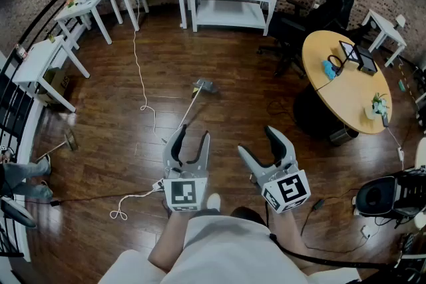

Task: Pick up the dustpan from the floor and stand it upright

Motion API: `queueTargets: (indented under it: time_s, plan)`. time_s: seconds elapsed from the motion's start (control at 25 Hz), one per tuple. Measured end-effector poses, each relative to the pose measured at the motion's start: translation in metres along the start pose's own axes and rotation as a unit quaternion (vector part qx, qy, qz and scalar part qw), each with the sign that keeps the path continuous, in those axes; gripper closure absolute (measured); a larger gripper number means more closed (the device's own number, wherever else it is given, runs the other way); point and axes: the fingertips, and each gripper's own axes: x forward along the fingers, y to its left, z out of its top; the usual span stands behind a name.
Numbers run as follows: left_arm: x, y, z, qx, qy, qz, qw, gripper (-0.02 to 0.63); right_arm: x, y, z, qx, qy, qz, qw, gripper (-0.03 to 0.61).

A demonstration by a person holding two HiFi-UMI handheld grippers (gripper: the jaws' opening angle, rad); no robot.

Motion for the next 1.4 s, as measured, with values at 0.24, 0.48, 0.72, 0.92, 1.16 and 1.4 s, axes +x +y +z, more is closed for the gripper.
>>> queueTargets:
  time_s: [0.24, 0.48, 0.72, 0.92, 1.16, 1.4]
  plan:
    - [0.062, 0.021, -0.031, -0.008, 0.034, -0.007, 0.9994, 0.376, 0.065, -0.045, -0.028, 0.023, 0.033, -0.006, 0.999, 0.268]
    - [0.120, 0.071, -0.059, -0.028, 0.058, 0.070, 0.9955, 0.376, 0.153, -0.085, -0.031, 0.009, 0.036, 0.065, 0.997, 0.268]
    - [0.186, 0.112, -0.088, -0.037, 0.081, 0.155, 0.9838, 0.376, 0.255, -0.127, -0.022, -0.027, 0.027, 0.171, 0.985, 0.268]
    - [0.206, 0.137, -0.090, -0.052, 0.085, 0.247, 0.9638, 0.377, 0.319, -0.139, -0.026, -0.043, 0.031, 0.265, 0.963, 0.268]
    - [0.187, 0.186, -0.122, -0.069, 0.128, 0.326, 0.9341, 0.376, 0.385, -0.079, -0.055, -0.056, 0.065, 0.381, 0.921, 0.268]
    - [0.165, 0.254, -0.186, -0.109, 0.142, 0.384, 0.9056, 0.376, 0.443, -0.009, -0.113, -0.122, 0.121, 0.476, 0.862, 0.284]
